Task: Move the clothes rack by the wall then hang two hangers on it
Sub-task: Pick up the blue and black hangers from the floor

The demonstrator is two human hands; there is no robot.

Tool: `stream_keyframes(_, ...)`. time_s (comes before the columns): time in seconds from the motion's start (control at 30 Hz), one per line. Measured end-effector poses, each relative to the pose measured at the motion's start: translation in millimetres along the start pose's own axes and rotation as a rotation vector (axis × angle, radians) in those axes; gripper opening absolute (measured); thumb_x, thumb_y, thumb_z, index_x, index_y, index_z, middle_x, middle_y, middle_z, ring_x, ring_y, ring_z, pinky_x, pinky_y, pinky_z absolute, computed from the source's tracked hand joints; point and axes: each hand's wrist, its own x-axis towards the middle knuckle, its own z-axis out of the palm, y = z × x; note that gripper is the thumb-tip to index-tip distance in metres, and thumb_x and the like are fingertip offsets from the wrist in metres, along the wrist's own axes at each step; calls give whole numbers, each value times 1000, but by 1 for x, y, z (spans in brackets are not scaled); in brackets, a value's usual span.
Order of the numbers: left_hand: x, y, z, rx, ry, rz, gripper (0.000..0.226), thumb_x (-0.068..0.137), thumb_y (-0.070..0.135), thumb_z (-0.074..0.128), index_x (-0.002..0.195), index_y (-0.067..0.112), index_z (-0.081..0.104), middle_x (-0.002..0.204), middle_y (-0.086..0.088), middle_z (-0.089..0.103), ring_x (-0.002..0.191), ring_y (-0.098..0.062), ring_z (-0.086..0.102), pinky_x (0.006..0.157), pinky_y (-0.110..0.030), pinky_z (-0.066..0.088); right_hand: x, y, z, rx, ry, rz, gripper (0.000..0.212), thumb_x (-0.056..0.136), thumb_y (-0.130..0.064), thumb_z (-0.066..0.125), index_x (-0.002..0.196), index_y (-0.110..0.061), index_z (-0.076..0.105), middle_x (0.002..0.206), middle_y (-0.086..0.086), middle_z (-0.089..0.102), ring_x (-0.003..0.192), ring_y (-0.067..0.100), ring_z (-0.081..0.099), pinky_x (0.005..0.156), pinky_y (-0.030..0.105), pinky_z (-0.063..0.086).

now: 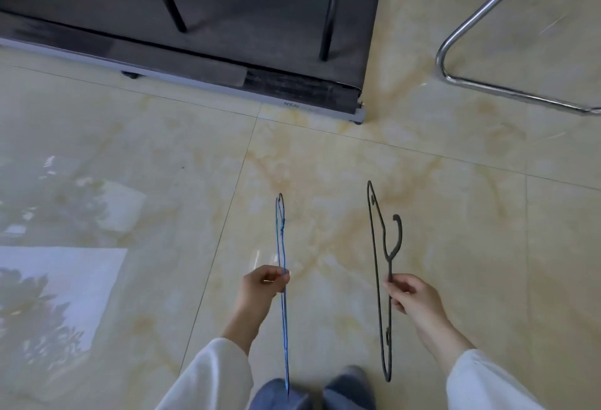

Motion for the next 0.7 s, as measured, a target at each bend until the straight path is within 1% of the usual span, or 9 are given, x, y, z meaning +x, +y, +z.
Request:
stream_keyframes(0.07, -33, 12, -9, 4, -8, -9, 19, 80, 3, 65, 66, 16, 62, 62, -2, 57, 60, -14, 52, 61, -21, 40, -33, -14, 1, 14, -38, 1, 5, 80, -3, 64, 81, -8, 65, 57, 2, 53, 51, 14, 45, 44, 13, 40)
stream_keyframes(0.13, -66, 26, -23, -11, 9, -24, 20, 80, 4, 65, 65, 17, 63, 62, -3, 57, 61, -14, 53, 62, -23, 41, -69, -36, 3, 32, -78, 2, 5, 80, -3, 64, 83, -7, 66, 56, 2, 53, 51, 14, 45, 42, 9, 40)
stream_keyframes(0.3, -157, 65, -53, -63, 27, -28, 20, 79, 3, 66, 64, 15, 63, 60, -1, 58, 60, -14, 53, 63, -22, 42, -168, -95, 8, 28, -211, 6, 7, 80, -6, 64, 87, -6, 66, 59, 1, 55, 52, 12, 47, 43, 10, 41)
stream_keyframes(0.37, -197, 86, -63, -79, 7, -21, 21, 80, 2, 65, 63, 14, 62, 63, -2, 59, 59, -11, 54, 61, -18, 43, -212, -123, 8, 30, -258, 7, 9, 80, -8, 65, 89, -6, 67, 59, 0, 55, 52, 11, 47, 46, 12, 41)
stream_keyframes(0.47, -254, 123, -78, -79, -34, 2, 21, 81, 3, 64, 64, 14, 59, 64, -1, 57, 47, 1, 55, 51, -7, 41, -272, -169, -1, 7, -296, -16, 10, 80, -9, 65, 90, -7, 67, 58, -2, 54, 51, 10, 45, 45, 11, 39)
stream_keyframes(0.57, -320, 158, -94, -79, -64, 42, 19, 81, 5, 64, 66, 15, 58, 63, 2, 56, 41, 7, 54, 46, -2, 38, -334, -212, -17, -47, -342, -54, 13, 81, -11, 64, 93, -6, 66, 59, -2, 55, 49, 7, 46, 44, 10, 39)
stream_keyframes(0.63, -362, 179, -107, -107, -51, 78, 17, 80, 8, 66, 67, 16, 59, 63, 5, 57, 44, 5, 54, 49, -3, 40, -376, -239, -25, -71, -384, -66, 15, 82, -10, 64, 95, -4, 65, 61, -1, 55, 44, 4, 45, 42, 10, 38)
stream_keyframes(0.7, -387, 192, -111, -143, -22, 101, 19, 79, 13, 68, 64, 19, 59, 59, 8, 57, 42, 7, 53, 55, -10, 41, -399, -254, -28, -82, -428, -84, 19, 82, -10, 63, 99, -1, 64, 64, 2, 54, 40, 2, 43, 40, 9, 35)
